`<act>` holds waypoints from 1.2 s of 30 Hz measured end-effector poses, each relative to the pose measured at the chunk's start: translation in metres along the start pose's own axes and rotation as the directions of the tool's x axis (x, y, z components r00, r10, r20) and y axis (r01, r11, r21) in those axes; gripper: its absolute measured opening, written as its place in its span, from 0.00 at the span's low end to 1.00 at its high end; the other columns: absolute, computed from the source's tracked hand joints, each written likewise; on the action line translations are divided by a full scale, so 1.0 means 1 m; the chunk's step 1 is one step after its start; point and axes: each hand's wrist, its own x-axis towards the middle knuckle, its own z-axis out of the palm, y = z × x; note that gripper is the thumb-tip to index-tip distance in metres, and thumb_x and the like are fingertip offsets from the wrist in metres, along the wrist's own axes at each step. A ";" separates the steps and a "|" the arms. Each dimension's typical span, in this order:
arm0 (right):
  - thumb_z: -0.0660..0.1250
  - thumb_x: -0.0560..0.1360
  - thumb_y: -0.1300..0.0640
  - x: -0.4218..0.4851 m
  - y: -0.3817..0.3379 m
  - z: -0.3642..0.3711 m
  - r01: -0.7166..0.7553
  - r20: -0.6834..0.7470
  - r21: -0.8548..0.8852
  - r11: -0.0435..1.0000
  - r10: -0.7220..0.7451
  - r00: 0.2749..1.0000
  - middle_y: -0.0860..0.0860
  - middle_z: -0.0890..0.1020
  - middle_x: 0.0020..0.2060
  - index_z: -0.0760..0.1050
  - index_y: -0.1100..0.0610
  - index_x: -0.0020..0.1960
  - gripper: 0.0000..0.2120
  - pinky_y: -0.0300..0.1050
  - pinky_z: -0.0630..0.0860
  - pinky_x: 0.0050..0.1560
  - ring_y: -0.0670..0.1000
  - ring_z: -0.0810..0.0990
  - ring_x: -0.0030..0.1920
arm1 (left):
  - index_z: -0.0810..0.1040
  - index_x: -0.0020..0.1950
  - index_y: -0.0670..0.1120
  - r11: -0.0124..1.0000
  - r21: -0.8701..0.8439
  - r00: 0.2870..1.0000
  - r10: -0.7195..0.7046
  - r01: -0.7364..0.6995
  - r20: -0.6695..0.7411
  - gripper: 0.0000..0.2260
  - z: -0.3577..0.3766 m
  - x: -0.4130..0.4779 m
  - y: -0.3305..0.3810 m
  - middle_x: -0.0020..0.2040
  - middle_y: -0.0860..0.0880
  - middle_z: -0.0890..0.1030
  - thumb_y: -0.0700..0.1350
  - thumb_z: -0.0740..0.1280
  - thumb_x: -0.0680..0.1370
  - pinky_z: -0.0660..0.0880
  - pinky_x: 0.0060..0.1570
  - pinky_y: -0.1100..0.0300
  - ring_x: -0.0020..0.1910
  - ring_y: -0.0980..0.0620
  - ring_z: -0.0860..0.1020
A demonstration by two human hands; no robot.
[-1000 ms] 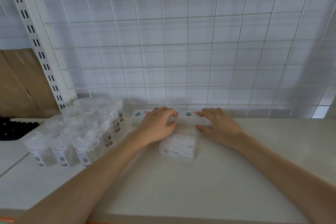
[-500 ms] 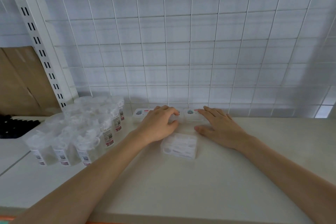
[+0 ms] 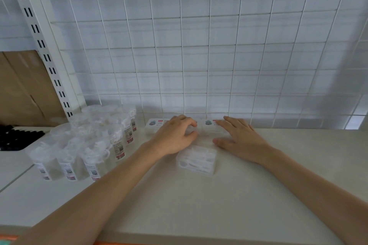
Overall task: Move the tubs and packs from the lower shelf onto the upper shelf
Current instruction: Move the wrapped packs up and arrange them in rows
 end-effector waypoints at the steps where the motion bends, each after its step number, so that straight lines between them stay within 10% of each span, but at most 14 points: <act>1: 0.59 0.78 0.37 0.000 0.000 0.000 0.000 0.000 -0.004 1.000 0.000 1.000 0.48 0.56 0.78 0.56 0.43 0.78 0.31 0.47 0.51 0.76 0.49 0.53 0.77 | 0.74 0.68 0.49 1.000 0.000 1.000 0.001 -0.001 -0.001 0.16 0.000 0.000 0.000 0.69 0.52 0.73 0.52 0.62 0.82 0.64 0.69 0.53 0.70 0.51 0.67; 21: 0.58 0.78 0.36 0.000 -0.006 -0.009 -0.038 -0.032 0.003 0.999 0.039 0.999 0.49 0.52 0.79 0.55 0.49 0.78 0.33 0.48 0.50 0.76 0.51 0.50 0.77 | 0.78 0.60 0.50 0.987 -0.138 0.993 0.066 -0.078 -0.094 0.13 -0.012 0.002 0.002 0.58 0.55 0.77 0.55 0.64 0.80 0.70 0.64 0.54 0.61 0.56 0.73; 28: 0.61 0.79 0.41 0.000 -0.004 -0.018 0.000 -0.189 0.102 0.995 0.020 0.982 0.49 0.65 0.74 0.70 0.50 0.70 0.24 0.44 0.58 0.71 0.50 0.59 0.74 | 0.79 0.53 0.60 0.984 -0.157 0.937 0.130 -0.082 0.325 0.27 -0.040 -0.014 0.018 0.49 0.60 0.80 0.74 0.69 0.60 0.74 0.60 0.56 0.53 0.64 0.76; 36: 0.63 0.78 0.44 -0.004 -0.008 -0.027 0.066 -0.305 0.347 0.936 0.046 0.951 0.42 0.81 0.44 0.81 0.49 0.46 0.12 0.42 0.73 0.48 0.41 0.77 0.46 | 0.74 0.57 0.57 0.996 0.056 0.855 0.031 -0.070 0.518 0.26 -0.042 -0.015 0.017 0.54 0.59 0.75 0.62 0.78 0.65 0.74 0.58 0.55 0.54 0.56 0.75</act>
